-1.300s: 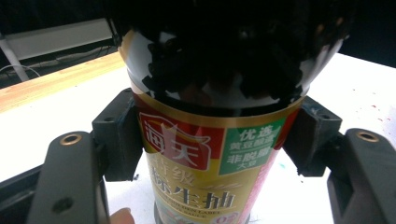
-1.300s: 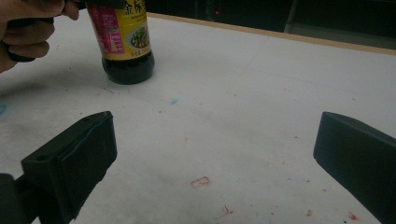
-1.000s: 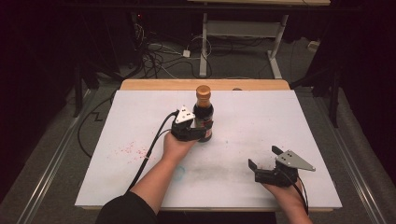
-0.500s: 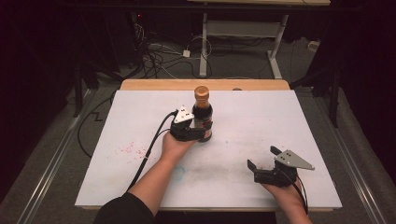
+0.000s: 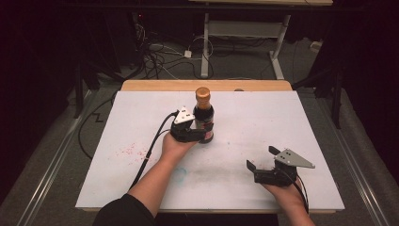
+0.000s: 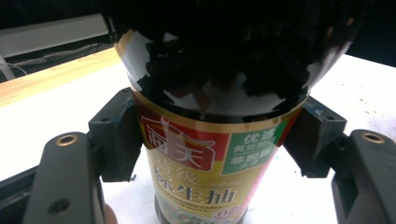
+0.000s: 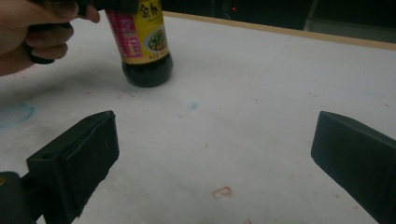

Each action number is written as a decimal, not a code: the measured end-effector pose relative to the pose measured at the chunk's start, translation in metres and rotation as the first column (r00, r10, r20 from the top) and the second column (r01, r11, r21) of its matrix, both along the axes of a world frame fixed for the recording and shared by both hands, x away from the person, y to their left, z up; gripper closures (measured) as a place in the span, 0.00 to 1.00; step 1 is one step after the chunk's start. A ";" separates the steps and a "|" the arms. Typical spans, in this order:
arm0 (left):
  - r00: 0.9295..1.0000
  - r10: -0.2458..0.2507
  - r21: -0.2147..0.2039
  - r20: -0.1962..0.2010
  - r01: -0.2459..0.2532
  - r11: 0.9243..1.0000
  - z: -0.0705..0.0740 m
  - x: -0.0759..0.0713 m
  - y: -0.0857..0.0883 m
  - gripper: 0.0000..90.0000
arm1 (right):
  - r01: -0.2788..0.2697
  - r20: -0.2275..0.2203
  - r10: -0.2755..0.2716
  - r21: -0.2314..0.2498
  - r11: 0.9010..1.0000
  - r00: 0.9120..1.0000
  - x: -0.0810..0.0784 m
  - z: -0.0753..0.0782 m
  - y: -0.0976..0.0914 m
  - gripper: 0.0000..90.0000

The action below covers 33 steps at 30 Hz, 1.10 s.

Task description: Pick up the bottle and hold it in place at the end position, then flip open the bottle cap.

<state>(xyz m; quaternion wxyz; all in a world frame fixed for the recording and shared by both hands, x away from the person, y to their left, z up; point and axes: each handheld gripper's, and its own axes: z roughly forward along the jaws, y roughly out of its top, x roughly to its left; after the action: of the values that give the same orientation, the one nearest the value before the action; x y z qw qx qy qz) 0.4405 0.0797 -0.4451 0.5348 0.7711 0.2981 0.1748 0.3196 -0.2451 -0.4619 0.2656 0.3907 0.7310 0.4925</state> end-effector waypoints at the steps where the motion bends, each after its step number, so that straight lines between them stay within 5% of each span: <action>1: 1.000 -0.001 -0.001 0.001 0.001 1.000 0.000 0.000 0.000 0.31 | -0.016 -0.001 0.016 0.011 1.000 1.000 0.003 0.006 0.004 0.04; 14: 1.000 -0.024 0.002 -0.006 0.024 1.000 0.001 0.002 0.002 0.31 | -0.109 0.029 0.108 0.035 0.993 0.994 0.030 0.043 0.029 0.27; 31: 0.999 -0.036 0.016 -0.001 0.036 0.999 0.001 0.003 0.000 0.32 | -0.191 0.051 0.189 0.035 0.981 0.981 0.063 0.079 0.056 1.00; 33: 0.999 -0.035 0.015 -0.001 0.035 0.999 0.001 0.003 0.000 0.32 | -0.194 0.057 0.193 0.029 0.980 0.980 0.064 0.083 0.061 1.00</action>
<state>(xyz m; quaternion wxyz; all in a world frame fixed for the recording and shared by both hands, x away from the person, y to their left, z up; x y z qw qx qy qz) 0.4436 0.0799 -0.4440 0.5319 0.7801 0.2835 0.1676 0.3839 -0.1841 -0.3785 0.2294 0.3086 0.7496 0.5388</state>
